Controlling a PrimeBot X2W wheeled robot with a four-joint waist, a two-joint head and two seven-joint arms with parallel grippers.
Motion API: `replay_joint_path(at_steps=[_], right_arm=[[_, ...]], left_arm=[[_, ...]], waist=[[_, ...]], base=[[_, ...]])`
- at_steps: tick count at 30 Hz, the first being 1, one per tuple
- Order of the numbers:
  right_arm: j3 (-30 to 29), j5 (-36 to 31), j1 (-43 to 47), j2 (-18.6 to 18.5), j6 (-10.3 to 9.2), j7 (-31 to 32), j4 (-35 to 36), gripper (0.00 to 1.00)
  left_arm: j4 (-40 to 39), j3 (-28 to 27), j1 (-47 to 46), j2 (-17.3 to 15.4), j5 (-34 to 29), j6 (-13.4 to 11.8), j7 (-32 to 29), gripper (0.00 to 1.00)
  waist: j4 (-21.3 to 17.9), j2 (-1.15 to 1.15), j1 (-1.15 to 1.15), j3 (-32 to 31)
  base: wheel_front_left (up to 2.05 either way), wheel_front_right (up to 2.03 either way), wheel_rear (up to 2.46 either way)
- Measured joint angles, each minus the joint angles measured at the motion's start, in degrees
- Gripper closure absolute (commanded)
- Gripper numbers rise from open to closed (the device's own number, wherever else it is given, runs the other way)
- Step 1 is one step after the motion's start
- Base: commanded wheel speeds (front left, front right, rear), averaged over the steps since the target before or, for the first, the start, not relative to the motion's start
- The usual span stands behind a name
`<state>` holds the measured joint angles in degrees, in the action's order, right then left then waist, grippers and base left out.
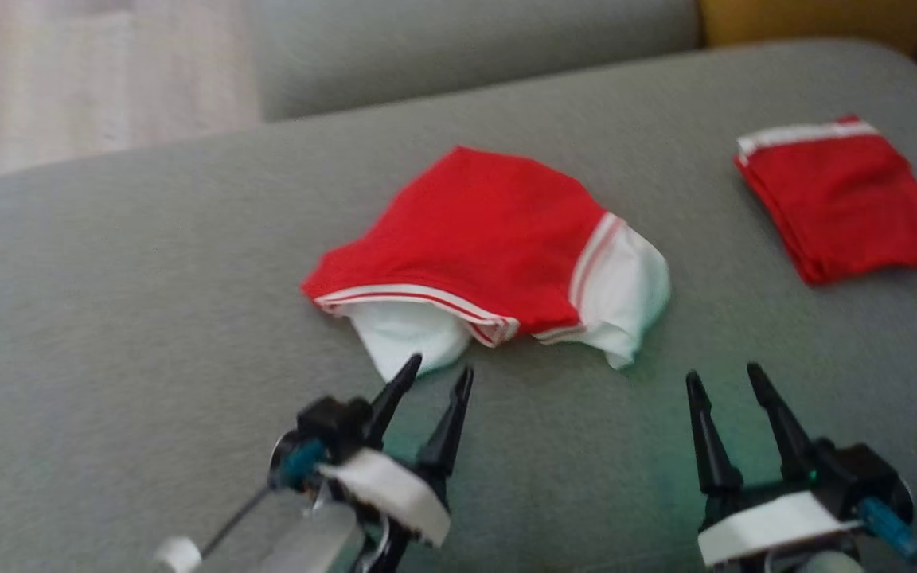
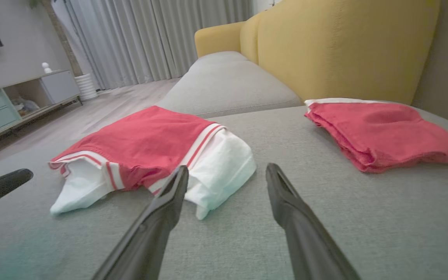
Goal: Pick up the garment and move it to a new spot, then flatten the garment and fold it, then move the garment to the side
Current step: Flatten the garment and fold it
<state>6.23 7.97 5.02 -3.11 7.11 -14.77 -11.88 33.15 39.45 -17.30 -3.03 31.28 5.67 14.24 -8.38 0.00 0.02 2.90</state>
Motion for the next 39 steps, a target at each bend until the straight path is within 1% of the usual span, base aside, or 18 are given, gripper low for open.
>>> replay_joint_path(at_steps=[2,5,10,16,17,20,23,27,31,34,37,39], right_arm=[[0.1,0.0,-1.1,0.0,0.00,0.0,0.1,0.00],[0.5,-0.1,-2.0,-0.1,0.00,0.0,0.2,0.00],[0.8,-0.3,-2.1,-0.1,0.00,0.0,0.2,0.00],[0.9,-0.3,-2.3,0.0,0.00,0.0,0.2,0.00],[0.9,-0.3,-2.3,0.0,0.00,0.0,0.1,0.00],[1.0,-0.3,-2.5,0.0,0.00,0.0,0.0,0.00],[1.0,-0.3,-2.7,0.1,0.00,0.0,-0.1,0.00],[1.1,-0.3,-3.1,0.1,0.00,0.0,-0.4,0.00],[2.0,0.0,-3.0,0.2,0.00,0.0,-1.1,0.00],[2.7,0.2,-2.3,0.4,0.00,0.0,-1.3,0.00],[2.3,0.2,-0.7,0.4,0.00,0.0,-1.4,0.00],[1.7,0.7,0.3,0.4,0.00,0.0,-1.4,0.00]], left_arm=[[1.1,2.0,-2.5,0.0,6.1,0.4,-0.5,0.00],[3.7,4.7,-5.9,0.1,11.8,0.9,-1.7,0.00],[8.3,7.1,-10.0,0.1,14.0,1.0,-1.1,0.00],[10.8,8.4,-13.6,0.1,15.1,1.4,-0.1,0.00],[10.8,8.6,-14.2,0.1,15.1,1.4,0.0,1.00],[10.1,8.6,-15.8,0.1,15.1,1.4,0.0,1.00],[6.7,8.7,-18.1,0.1,14.2,1.5,0.0,1.00],[1.7,8.4,-25.6,0.2,12.7,1.5,0.0,1.00],[-0.3,4.7,-36.4,-0.2,10.3,1.5,0.1,1.00],[-1.2,1.8,-43.6,-1.2,10.0,1.5,0.2,1.00],[-2.6,-1.3,-48.6,-3.0,10.3,1.5,0.5,1.00],[-3.9,-2.5,-49.8,-4.6,11.7,1.6,0.5,1.00]], waist=[[-1.8,0.00,0.00,1.5],[-4.6,0.00,0.00,3.5],[-8.6,0.00,0.00,6.1],[-11.1,0.00,0.00,8.0],[-11.4,0.00,-0.01,8.0],[-11.9,0.00,-0.01,7.5],[-12.3,0.00,-0.02,6.5],[-12.7,0.00,-0.02,4.5],[-13.2,0.00,-0.02,1.8],[-13.4,0.00,-0.02,-0.2],[-12.8,0.00,-0.03,-1.7],[-11.6,0.00,-0.03,-2.3]], base=[[0.00,0.00,0.00],[0.00,0.00,0.00],[0.00,0.00,0.00],[0.00,0.00,0.00],[0.00,0.00,0.00],[0.00,0.00,0.00],[0.00,0.00,0.00],[0.00,0.00,0.00],[0.00,0.00,0.00],[0.00,0.00,0.00],[0.00,0.00,0.00],[0.00,0.00,0.00]])
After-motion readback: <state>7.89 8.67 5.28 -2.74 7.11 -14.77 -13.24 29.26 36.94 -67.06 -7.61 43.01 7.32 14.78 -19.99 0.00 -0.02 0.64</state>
